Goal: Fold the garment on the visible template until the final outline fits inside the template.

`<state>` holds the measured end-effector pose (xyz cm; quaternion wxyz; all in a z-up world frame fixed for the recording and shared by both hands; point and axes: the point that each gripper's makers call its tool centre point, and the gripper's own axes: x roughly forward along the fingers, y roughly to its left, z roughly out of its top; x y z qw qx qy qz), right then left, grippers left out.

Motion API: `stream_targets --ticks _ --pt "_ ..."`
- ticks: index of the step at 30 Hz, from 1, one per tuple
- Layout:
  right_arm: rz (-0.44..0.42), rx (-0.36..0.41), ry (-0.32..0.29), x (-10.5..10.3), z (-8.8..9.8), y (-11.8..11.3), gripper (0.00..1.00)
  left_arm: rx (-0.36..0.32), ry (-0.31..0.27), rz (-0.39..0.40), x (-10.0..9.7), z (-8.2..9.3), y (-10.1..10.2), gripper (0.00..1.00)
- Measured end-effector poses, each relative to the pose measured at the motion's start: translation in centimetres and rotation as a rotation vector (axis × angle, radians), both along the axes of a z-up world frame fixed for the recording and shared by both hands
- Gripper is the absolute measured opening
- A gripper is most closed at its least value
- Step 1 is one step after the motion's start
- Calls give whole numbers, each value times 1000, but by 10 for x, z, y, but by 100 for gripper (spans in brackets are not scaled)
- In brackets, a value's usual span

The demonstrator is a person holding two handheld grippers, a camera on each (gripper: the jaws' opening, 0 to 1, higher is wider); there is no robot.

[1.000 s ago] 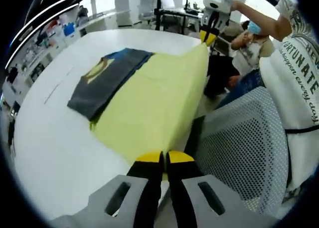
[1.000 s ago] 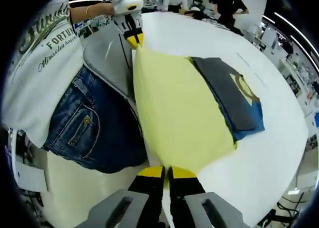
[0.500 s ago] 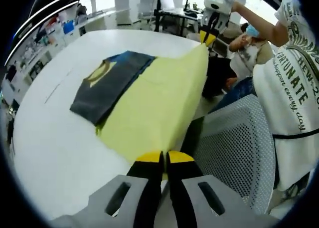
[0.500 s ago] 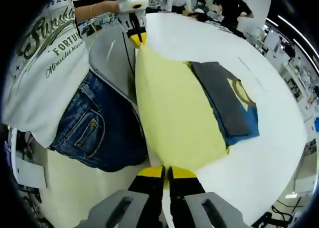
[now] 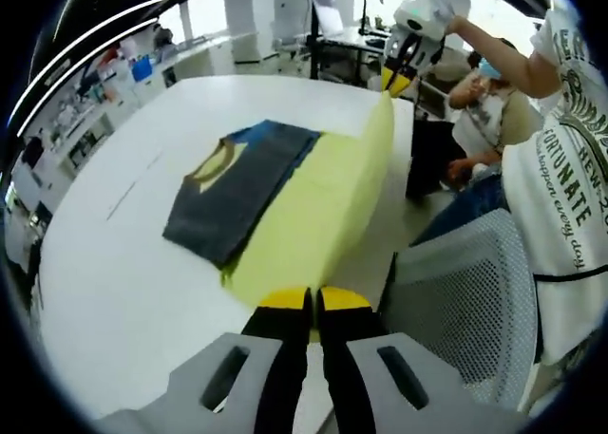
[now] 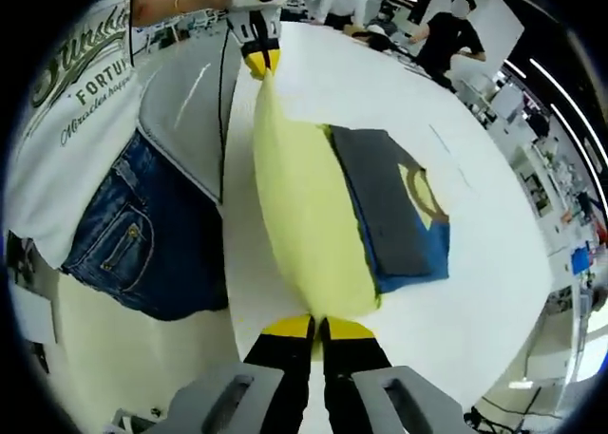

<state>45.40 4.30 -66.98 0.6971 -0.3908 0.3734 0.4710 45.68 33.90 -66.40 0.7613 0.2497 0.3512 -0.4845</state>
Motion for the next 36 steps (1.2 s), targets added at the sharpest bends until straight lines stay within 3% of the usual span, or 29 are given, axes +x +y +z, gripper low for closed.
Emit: stream_targets --ticks 4,7,13,20,23,29,36 --pt "2 -12 -27 14 2 -1 0 -10 -19 17 15 4 0 0" --pt "-40 18 -65 35 8 0 0 -18 -32 31 27 7 0 0" --pt "-57 3 -128 67 13 -1 0 -41 -67 60 54 15 0 0" --pt "-73 -9 -180 94 15 1 0 -64 -105 86 81 22 -1 0" --pt "-84 -2 -198 104 17 1 0 -85 -113 153 97 26 2 0" --pt "-124 31 -269 128 29 4 0 -69 -152 148 113 32 4 0" --pt "-119 -26 -358 150 35 5 0 -90 -195 209 136 40 3 0"
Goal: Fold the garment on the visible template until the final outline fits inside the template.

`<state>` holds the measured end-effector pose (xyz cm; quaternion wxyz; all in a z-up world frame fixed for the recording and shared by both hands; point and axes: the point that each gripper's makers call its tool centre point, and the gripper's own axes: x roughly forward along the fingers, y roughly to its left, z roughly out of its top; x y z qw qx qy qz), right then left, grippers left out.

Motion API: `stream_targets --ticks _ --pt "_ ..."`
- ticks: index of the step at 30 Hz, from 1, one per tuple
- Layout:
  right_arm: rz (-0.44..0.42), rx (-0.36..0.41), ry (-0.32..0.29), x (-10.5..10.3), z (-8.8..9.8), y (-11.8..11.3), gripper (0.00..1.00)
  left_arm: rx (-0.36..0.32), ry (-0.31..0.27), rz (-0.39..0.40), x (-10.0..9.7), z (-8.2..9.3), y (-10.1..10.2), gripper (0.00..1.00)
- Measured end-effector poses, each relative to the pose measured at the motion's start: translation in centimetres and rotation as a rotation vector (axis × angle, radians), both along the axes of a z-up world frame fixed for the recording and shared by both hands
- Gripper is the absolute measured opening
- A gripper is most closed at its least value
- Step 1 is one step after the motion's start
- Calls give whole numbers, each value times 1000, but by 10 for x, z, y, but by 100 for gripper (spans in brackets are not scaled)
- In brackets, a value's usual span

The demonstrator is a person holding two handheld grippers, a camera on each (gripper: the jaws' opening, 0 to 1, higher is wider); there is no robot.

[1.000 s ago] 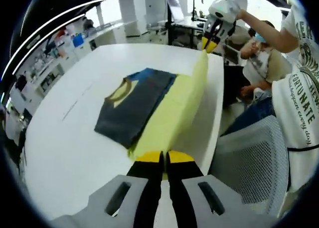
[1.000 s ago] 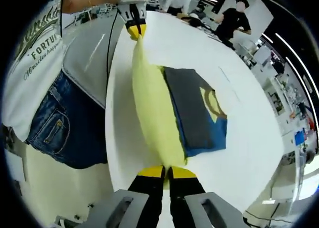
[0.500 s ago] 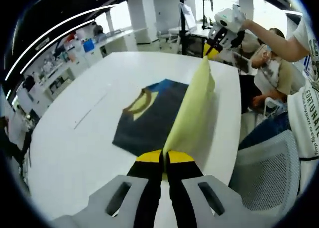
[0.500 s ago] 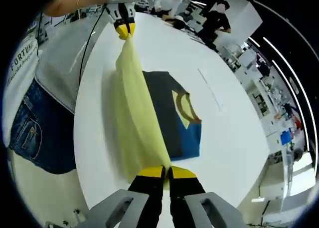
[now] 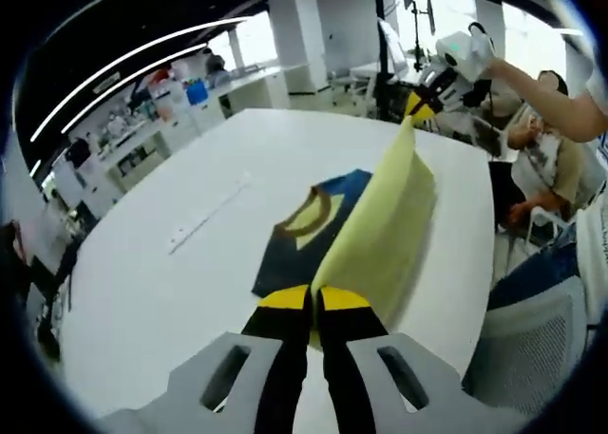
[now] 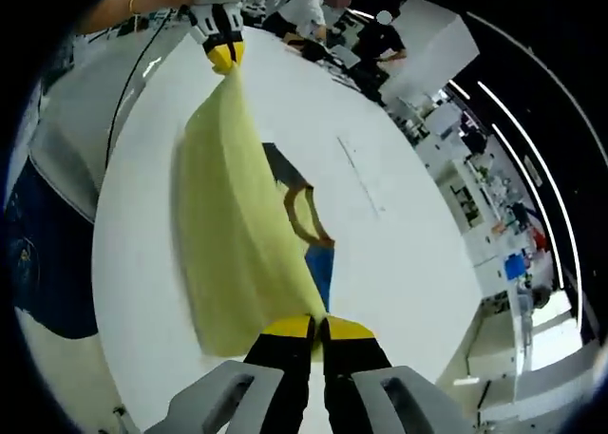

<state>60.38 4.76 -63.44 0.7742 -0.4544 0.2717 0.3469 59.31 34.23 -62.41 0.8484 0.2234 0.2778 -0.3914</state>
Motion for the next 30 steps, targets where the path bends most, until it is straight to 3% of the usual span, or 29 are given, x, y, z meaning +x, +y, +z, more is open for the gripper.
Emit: stream_targets --ticks 5,9,15,20,24,30 --pt "-16 -38 -77 21 9 -3 0 17 -52 13 16 6 -2 0" --pt "-43 -21 -96 31 13 -2 0 12 -77 36 31 8 -1 0" --pt "-72 -15 -133 49 13 -1 0 -34 -67 100 52 6 4 0" --pt "-90 -60 -134 61 0 -6 0 -14 -110 54 66 -5 -1 0" --pt "-80 -110 -149 76 -13 -6 0 -2 -64 68 76 -25 2 0" --pt "-92 -113 -134 95 -37 -2 0 3 -26 99 94 -47 8 1"
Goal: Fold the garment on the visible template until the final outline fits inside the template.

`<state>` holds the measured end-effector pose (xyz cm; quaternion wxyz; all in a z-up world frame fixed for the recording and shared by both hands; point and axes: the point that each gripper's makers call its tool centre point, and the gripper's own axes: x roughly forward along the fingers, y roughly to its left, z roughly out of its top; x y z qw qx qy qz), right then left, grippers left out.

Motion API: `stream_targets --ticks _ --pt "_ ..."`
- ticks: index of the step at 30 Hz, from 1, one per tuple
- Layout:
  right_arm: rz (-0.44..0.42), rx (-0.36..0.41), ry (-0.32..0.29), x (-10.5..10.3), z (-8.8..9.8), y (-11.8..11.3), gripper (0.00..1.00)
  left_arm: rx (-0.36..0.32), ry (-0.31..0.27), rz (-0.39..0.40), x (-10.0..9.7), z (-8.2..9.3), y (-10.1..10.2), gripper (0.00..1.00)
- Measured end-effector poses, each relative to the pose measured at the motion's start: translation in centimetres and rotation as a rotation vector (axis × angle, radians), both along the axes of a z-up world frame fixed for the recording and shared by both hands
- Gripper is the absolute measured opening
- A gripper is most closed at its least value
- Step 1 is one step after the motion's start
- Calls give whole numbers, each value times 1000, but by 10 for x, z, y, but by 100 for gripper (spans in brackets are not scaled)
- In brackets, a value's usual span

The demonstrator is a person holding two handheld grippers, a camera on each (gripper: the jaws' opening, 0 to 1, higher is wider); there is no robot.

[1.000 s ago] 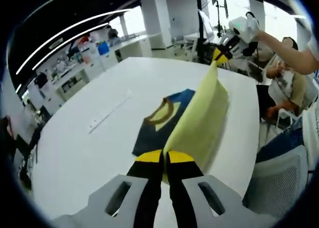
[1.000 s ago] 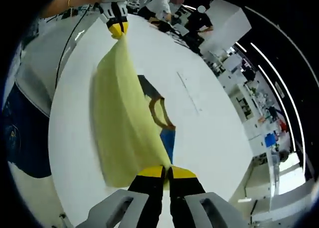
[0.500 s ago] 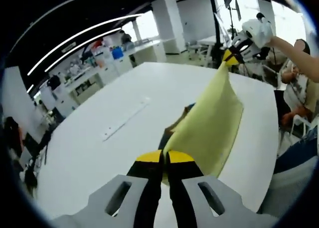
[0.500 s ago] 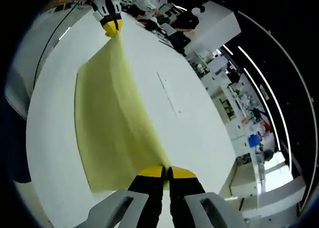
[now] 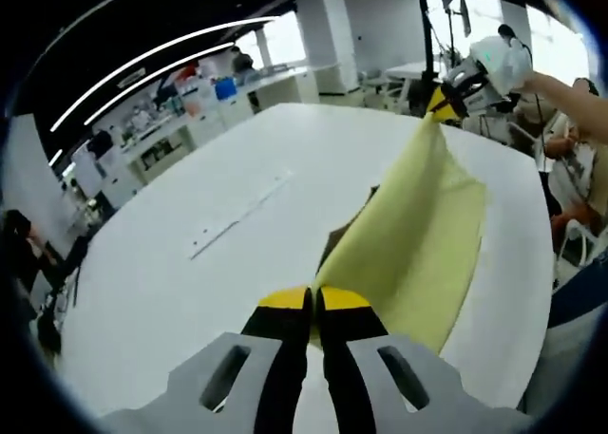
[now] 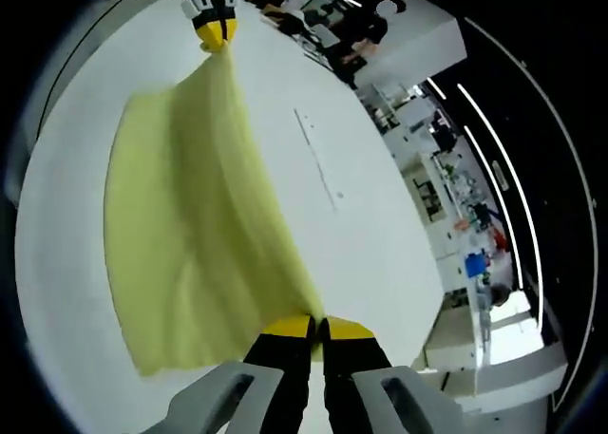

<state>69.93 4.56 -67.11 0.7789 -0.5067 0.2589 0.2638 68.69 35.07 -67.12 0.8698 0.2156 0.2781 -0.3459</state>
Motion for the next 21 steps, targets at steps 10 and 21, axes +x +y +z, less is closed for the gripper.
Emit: stream_targets --ticks 10,21 --pt "-42 7 78 24 -43 -4 0 -28 74 72 30 -39 4 1" --pt "-78 69 193 37 -86 -6 0 20 124 73 50 -80 11 1"
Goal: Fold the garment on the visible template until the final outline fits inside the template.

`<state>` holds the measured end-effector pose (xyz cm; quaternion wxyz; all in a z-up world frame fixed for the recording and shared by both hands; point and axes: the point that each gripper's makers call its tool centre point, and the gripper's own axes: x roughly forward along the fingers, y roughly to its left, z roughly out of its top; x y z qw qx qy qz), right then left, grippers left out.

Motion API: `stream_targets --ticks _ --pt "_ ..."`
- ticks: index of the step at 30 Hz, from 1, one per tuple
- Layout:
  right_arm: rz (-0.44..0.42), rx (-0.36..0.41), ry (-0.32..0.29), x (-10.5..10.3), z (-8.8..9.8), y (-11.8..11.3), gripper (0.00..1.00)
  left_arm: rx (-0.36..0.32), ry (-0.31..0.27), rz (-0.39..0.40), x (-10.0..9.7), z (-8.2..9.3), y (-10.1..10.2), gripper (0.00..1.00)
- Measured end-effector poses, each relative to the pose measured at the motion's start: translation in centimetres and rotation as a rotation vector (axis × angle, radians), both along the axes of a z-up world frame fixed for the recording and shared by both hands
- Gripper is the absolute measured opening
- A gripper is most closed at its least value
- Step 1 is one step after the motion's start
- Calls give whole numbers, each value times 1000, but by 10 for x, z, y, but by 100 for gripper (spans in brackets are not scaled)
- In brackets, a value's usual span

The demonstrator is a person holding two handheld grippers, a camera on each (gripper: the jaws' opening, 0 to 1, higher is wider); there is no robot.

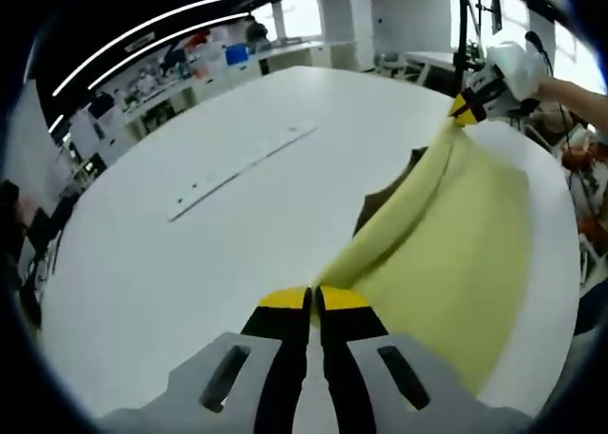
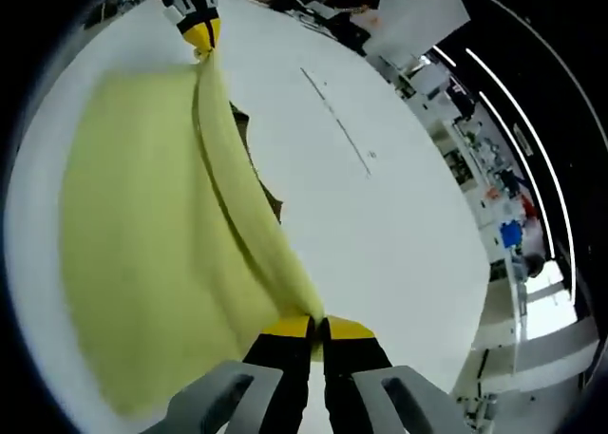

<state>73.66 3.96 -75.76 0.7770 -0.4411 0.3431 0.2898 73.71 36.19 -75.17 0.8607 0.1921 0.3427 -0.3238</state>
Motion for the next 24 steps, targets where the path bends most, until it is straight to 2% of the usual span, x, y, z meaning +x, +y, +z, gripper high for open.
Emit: stream_targets --ticks 10,12,14,18,21,24 --pt "-24 112 77 -2 -21 -1 0 61 -17 -72 3 -16 1 1" --pt "-57 192 96 -4 -21 4 1 80 -46 -97 4 -15 2 2" --pt "-88 243 91 -3 -18 3 3 93 -83 -139 3 -10 0 6" --pt "-90 290 107 -7 -14 2 8 54 -108 -229 -5 -2 -11 19" --pt "-77 298 108 -11 -11 2 12 99 -125 -274 -5 -5 -11 27" --pt "-39 268 100 -14 -10 0 15 164 -145 -303 -2 -13 -9 26"
